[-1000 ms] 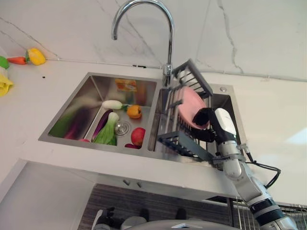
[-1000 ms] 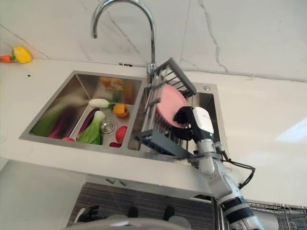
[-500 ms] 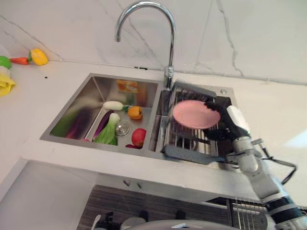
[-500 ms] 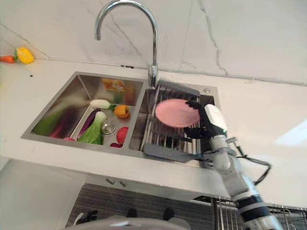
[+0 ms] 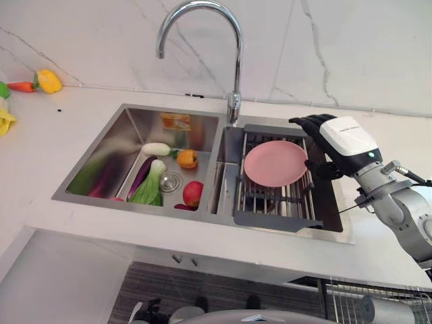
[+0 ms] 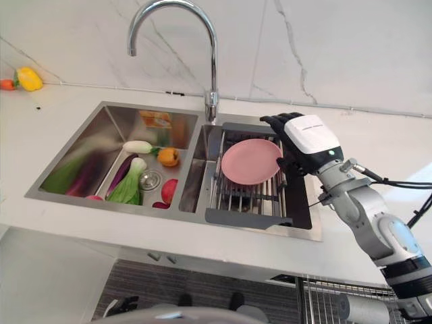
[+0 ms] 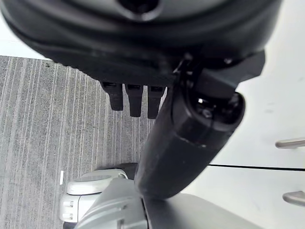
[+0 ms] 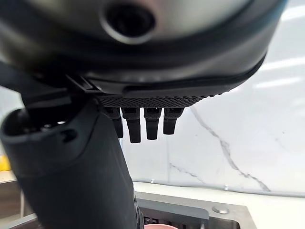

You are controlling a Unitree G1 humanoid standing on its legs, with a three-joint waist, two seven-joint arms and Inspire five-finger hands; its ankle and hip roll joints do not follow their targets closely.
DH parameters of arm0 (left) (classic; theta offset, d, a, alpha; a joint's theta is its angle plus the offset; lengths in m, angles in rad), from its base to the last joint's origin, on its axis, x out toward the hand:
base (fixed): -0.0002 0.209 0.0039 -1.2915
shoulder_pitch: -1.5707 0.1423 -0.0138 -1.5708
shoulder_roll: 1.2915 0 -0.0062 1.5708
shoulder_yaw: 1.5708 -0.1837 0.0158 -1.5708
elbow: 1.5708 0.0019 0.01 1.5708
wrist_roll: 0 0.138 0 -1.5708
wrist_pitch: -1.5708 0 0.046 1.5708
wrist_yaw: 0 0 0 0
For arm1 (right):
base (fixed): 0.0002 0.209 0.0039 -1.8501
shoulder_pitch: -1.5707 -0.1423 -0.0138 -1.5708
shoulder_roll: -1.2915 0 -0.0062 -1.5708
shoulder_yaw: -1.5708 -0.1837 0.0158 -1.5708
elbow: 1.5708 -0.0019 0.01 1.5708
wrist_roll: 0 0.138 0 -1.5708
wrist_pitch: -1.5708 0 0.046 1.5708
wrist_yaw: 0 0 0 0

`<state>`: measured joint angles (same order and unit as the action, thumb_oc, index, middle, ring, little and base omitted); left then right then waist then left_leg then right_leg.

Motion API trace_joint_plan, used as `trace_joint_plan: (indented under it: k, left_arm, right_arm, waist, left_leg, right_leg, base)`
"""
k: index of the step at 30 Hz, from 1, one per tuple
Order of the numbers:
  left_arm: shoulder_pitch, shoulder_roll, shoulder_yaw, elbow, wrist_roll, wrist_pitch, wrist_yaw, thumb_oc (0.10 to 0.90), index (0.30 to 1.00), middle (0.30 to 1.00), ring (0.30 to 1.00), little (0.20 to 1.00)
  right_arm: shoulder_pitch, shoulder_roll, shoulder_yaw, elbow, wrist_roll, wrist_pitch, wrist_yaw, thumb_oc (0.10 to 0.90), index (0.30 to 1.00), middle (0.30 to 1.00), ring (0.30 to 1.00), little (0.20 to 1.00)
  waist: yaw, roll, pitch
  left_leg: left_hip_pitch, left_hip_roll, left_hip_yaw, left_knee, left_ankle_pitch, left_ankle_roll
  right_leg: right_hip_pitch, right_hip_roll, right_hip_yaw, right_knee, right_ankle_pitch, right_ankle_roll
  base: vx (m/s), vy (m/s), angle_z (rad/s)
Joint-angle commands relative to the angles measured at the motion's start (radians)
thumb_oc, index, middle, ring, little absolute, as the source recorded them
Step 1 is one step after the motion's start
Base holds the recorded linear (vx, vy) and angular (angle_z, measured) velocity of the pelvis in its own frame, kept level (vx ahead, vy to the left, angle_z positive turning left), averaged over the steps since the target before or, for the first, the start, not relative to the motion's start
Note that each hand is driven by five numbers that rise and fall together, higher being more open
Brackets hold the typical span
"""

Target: Place the dishes in the dishwasher.

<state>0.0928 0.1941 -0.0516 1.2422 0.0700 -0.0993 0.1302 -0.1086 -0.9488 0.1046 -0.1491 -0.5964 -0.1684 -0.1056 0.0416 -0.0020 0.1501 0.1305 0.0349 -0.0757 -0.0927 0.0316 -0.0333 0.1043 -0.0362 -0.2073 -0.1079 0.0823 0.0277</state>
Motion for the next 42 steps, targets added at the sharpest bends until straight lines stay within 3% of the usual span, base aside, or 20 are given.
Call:
trace_joint_plan:
  k: [1, 15, 28, 29, 42]
  left_arm:
    - [-0.049, 0.018, -0.041, 0.076, 0.013, -0.011, -0.009, 0.8, 0.9, 0.9, 0.9, 0.9]
    - [-0.036, 0.021, -0.028, 0.065, -0.012, -0.019, -0.036, 0.8, 0.9, 0.9, 0.9, 0.9]
    - [-0.038, 0.022, -0.031, 0.055, -0.012, -0.018, -0.05, 0.8, 0.9, 0.9, 0.9, 0.9]
    - [-0.039, 0.022, -0.033, 0.058, -0.011, -0.017, -0.046, 0.8, 0.9, 0.9, 0.9, 0.9]
    - [-0.041, 0.017, -0.043, 0.065, -0.005, -0.02, -0.025, 0.8, 0.9, 0.9, 0.9, 0.9]
  right_arm:
    - [-0.129, -0.029, -0.072, -0.097, 0.003, -0.012, -0.058, 0.8, 0.9, 0.9, 0.9, 0.9]
    - [0.035, 0.059, -0.139, -0.199, 0.319, -0.052, 0.092, 0.8, 0.9, 0.9, 0.9, 0.9]
    - [0.027, 0.036, -0.053, -0.093, 0.161, -0.029, 0.118, 0.8, 0.9, 0.9, 0.9, 0.9]
    - [0.009, 0.038, -0.031, -0.056, 0.103, -0.022, 0.099, 0.8, 0.9, 0.9, 0.9, 0.9]
    - [-0.069, 0.117, 0.076, 0.063, -0.044, -0.004, 0.007, 0.8, 0.9, 0.9, 0.9, 0.9]
  waist:
    - [0.015, -0.044, -0.032]
    - [-0.002, -0.041, -0.03]
    - [-0.005, -0.031, -0.023]
    - [-0.002, -0.03, -0.022]
    - [0.015, -0.028, -0.02]
  left_leg:
    - [-0.026, 0.062, 0.023, 0.005, -0.053, -0.068]
    - [-0.026, 0.063, 0.032, 0.005, -0.051, -0.068]
    - [-0.022, 0.064, 0.038, 0.005, -0.052, -0.067]
    - [-0.023, 0.063, 0.037, 0.005, -0.052, -0.067]
    - [-0.025, 0.06, 0.026, 0.005, -0.052, -0.064]
  right_leg:
    - [0.063, -0.101, -0.016, 0.021, -0.144, 0.083]
    - [0.059, -0.1, -0.007, 0.021, -0.144, 0.081]
    - [0.059, -0.101, -0.003, 0.021, -0.144, 0.08]
    - [0.059, -0.102, -0.004, 0.021, -0.144, 0.08]
    - [0.067, -0.103, -0.014, 0.021, -0.148, 0.079]
  base:
    - [0.0, 0.0, 0.0]
    - [0.0, -0.001, -0.01]
    - [0.0, 0.0, 0.0]
    - [0.0, 0.0, 0.0]
    - [0.0, 0.0, 0.0]
